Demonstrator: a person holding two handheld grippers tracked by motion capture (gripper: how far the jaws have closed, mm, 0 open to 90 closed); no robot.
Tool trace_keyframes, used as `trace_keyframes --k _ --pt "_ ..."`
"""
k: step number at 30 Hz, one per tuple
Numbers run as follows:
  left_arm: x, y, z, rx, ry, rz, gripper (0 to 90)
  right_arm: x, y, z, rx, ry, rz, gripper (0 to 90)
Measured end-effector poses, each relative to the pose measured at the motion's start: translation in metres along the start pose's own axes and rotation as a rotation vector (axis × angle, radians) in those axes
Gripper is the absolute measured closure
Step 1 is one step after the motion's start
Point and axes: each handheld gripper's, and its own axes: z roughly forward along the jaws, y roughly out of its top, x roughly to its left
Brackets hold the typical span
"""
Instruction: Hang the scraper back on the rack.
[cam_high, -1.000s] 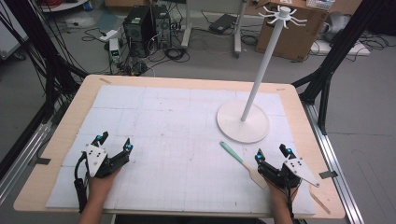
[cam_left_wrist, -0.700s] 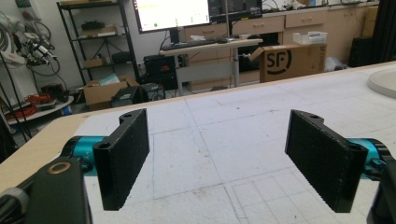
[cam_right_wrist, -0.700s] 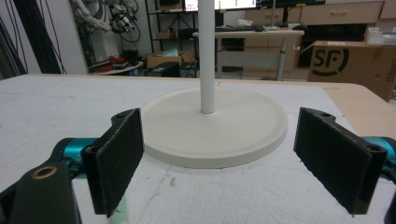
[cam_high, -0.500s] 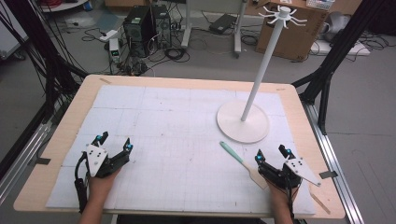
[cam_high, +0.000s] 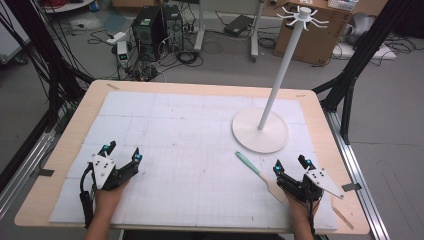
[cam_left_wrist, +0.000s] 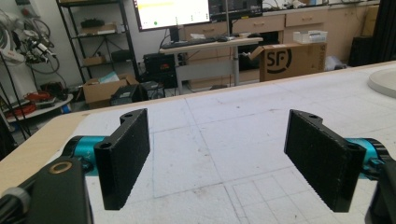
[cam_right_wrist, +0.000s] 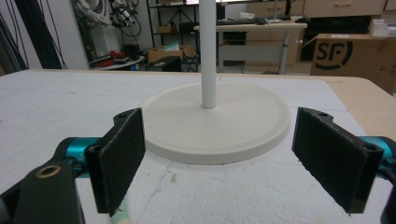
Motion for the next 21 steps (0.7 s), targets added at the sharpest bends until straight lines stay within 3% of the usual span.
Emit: trace_keyframes --k 6,11,18,21 --pt "-0.0002 0.0001 -0.0001 0.003 -0.004 0.004 23.1 -0.0007 0.0002 0.0017 0.011 -0.002 0.005 16.6" --pt "-0.0019 -0.0008 -0.003 -0.028 -0.011 0.021 21.9 -0.001 0.0007 0.0039 0.029 0.014 0.006 16.6" --pt "-0.001 -0.0003 -0.0013 -0.013 -0.006 0.01 22.6 -0.003 0.0011 0.0034 0.035 0.027 0.026 16.6" --pt "-0.0005 -0.0001 -0.0007 -0.005 -0.007 0.008 23.0 -0.0012 0.001 0.0032 0.033 0.03 0.003 16.6"
